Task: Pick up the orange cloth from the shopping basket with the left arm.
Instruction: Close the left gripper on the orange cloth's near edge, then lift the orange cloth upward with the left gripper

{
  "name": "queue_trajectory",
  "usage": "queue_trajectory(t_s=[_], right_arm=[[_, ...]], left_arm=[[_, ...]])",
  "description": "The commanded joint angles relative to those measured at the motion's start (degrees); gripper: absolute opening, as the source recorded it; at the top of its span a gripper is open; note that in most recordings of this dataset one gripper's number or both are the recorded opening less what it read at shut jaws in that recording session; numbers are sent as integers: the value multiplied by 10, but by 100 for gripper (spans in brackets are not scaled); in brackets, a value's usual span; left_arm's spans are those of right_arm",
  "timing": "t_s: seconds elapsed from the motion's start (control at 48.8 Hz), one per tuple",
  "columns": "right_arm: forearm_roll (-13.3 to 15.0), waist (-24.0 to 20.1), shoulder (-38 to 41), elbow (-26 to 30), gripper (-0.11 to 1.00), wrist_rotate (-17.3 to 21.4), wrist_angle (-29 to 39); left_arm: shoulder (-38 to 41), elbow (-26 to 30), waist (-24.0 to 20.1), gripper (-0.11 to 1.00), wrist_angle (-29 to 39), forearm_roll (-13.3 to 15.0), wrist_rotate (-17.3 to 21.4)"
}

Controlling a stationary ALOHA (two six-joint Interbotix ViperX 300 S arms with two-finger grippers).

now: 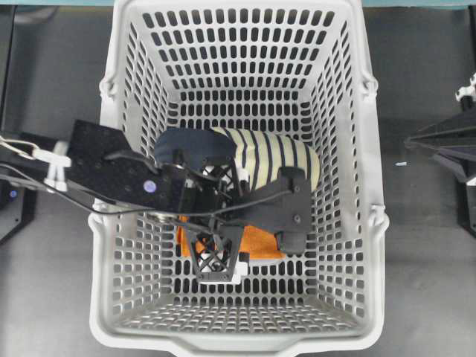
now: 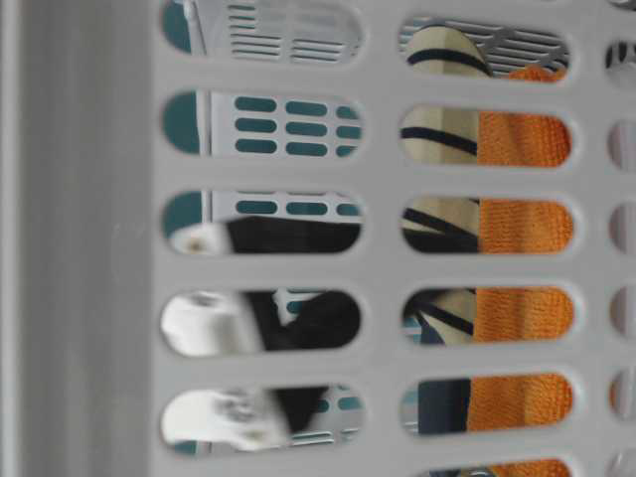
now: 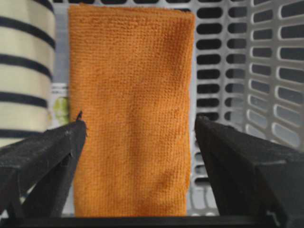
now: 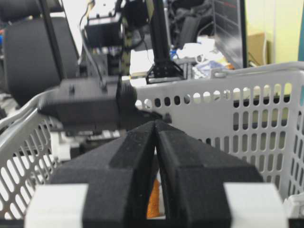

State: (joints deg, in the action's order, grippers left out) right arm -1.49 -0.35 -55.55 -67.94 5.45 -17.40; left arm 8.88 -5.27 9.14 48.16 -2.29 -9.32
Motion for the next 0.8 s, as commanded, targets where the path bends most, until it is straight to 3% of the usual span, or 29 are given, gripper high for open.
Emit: queue_trajectory(t_s=[0.0,0.287,0.41,0.512,0.696,0.778], right_arm=[[-2,-1,2,2,-1,7,-4],[-1,-3,2,0,-1,12,-7],[-2,-2,1,0,-1,12,-12],[-1,-3,0,0,-1,12,-14],[-1,-2,0,0,-1,12,-14],[-2,-3,0,0,-1,12,-14]], left_arm=[[6,-9,2,89,-8,-2,0],[11,-33,0,88,-18,-3,6],[11,-36,1,82,-19,-3,6],[11,-33,1,64,-19,-3,8],[-12,-16,-4,14,-14,-3,19],[-26,0,-9,8,-4,-3,27]])
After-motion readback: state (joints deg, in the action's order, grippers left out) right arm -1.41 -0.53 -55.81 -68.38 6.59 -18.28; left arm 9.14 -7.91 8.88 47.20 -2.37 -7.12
